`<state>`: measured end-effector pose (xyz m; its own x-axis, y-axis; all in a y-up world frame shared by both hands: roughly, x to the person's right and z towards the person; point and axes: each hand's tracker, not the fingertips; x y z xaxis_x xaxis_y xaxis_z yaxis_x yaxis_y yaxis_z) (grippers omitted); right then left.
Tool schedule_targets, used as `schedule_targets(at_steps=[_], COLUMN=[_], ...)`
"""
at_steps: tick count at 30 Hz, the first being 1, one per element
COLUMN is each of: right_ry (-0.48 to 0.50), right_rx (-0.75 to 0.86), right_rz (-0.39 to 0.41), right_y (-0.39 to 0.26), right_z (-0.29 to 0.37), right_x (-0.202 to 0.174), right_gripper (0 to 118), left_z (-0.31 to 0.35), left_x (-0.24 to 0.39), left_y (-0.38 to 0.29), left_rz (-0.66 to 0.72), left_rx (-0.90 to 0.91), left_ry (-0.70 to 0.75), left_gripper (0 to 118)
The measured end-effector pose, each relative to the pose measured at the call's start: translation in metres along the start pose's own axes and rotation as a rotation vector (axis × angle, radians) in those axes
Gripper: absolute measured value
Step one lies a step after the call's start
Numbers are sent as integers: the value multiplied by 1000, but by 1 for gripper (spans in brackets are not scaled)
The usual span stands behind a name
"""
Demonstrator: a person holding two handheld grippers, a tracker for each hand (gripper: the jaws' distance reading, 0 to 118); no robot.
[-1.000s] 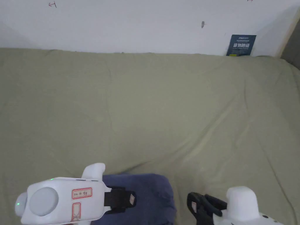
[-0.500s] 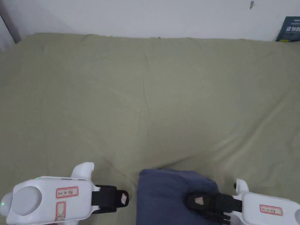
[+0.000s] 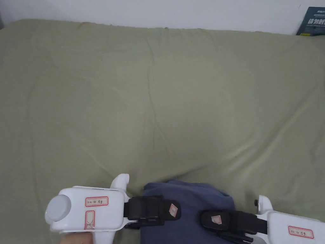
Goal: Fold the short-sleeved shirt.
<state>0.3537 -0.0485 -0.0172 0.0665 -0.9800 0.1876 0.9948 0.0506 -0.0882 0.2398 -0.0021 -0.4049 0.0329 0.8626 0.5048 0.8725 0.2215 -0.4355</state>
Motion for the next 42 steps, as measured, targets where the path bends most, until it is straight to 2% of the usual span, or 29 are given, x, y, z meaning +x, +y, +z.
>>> schedule_targets(at_steps=[1, 2, 4, 5, 7, 9, 11, 15, 20, 23, 26, 30, 35, 36, 37, 38, 39, 40, 41, 42], right_ry=[2, 4, -31, -38, -89, -155, -143, -157, -166, -169, -202, -239, -275, -277, -276, -274, -268, -268, -274, -272], right_rx=[4, 7, 5, 7, 16, 15, -11, 4, 48, 67, 82, 100, 119, 123, 125, 128, 128, 127, 124, 120], right_rz=[-1, -2, 25, 37, 70, 150, 195, 257, 276, 256, 234, 194, 171, 173, 172, 170, 173, 171, 174, 182], right_y=[-1, -1, -3, -3, -6, -8, -14, -27, -43, -49, -55, -63, -58, -56, -54, -54, -54, -51, -51, -51], right_z=[0, 1, 1, 2, 3, 5, 7, 12, 14, 14, 17, 15, 19, 22, 23, 23, 24, 27, 28, 28], right_x=[0, 0, -5, -9, -22, -37, -53, -78, -94, -91, -85, -83, -81, -79, -79, -79, -79, -77, -78, -79], right_gripper=[0, 0, 0, 0, 0, 0, 0, 0, 0, 0, 0, 0, 0, 0, 0, 0, 0, 0, 0, 0], left_z=[-1, -1, 3, 6, 9, 19, 32, 90, 204, 269, 319, 345, 342, 342, 342, 343, 348, 349, 351, 349], left_x=[0, -5, -17, -16, -9, -6, 0, 0, -22, -49, -77, -89, -98, -97, -97, -95, -95, -94, -90, -84], left_y=[-1, -2, -3, -3, -2, 1, 5, 18, 49, 69, 91, 115, 138, 140, 141, 142, 146, 145, 135, 130], left_rz=[-26, -26, 51, 67, 10, 9, 2, -36, -17, 22, 44, 55, 37, 29, 16, 7, -11, -13, -32, -18], left_rx=[17, 28, 17, 30, 22, 20, 21, 17, 85, 147, 157, 169, 101, 74, 68, 85, 111, 163, 136, 234], left_ry=[29, 142, 3, 7, 54, 58, 58, 158, 340, 451, 467, 497, 496, 496, 493, 489, 529, 560, 582, 498], left_gripper=[49, 31, 30, 30, 30, 30, 30, 30, 30, 30, 30, 30, 30, 31, 41, 67, 103, 117, 115, 116])
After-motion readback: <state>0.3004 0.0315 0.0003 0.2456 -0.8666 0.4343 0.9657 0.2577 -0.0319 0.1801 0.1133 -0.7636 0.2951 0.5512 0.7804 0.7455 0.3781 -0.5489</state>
